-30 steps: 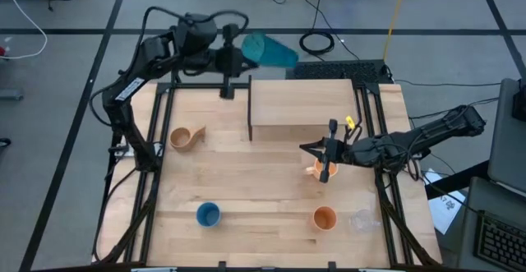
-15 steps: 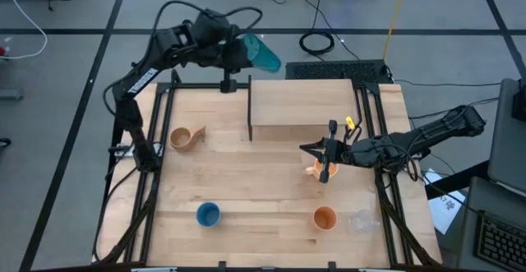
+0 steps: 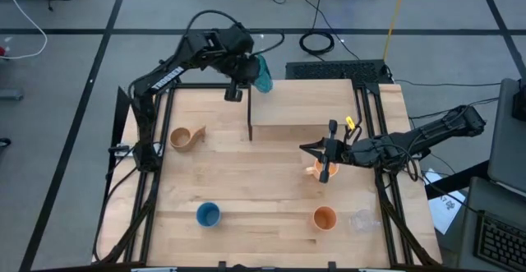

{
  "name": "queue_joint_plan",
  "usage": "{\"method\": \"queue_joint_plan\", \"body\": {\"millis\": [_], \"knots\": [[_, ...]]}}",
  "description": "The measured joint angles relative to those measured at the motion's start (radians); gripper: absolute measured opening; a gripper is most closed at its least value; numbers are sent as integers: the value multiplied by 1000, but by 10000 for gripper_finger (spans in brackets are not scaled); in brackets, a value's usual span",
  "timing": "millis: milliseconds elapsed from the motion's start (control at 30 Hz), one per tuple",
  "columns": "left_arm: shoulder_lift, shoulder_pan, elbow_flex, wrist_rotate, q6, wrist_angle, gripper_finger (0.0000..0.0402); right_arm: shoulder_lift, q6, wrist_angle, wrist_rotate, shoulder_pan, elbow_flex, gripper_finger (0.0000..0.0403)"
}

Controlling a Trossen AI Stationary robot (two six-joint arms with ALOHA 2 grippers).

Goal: Stack small to large cups/mugs on shelf
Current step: Put the blue cup on the shelf

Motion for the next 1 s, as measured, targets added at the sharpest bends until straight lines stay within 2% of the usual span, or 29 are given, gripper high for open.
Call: {"method": "queue_joint_plan", "body": {"millis": [433,633,833,1000], "knots": [[17,2,0,1,24,-37,13,0,0,-7,-1,0,0,0],[22,5,0,-4,49,-37,5,0,0,-7,-1,0,0,0],[22,5,0,-7,63,-36,31,0,-1,-7,-1,0,0,0],[22,5,0,-8,69,-23,19,0,-6,-7,-1,1,0,0]]}}
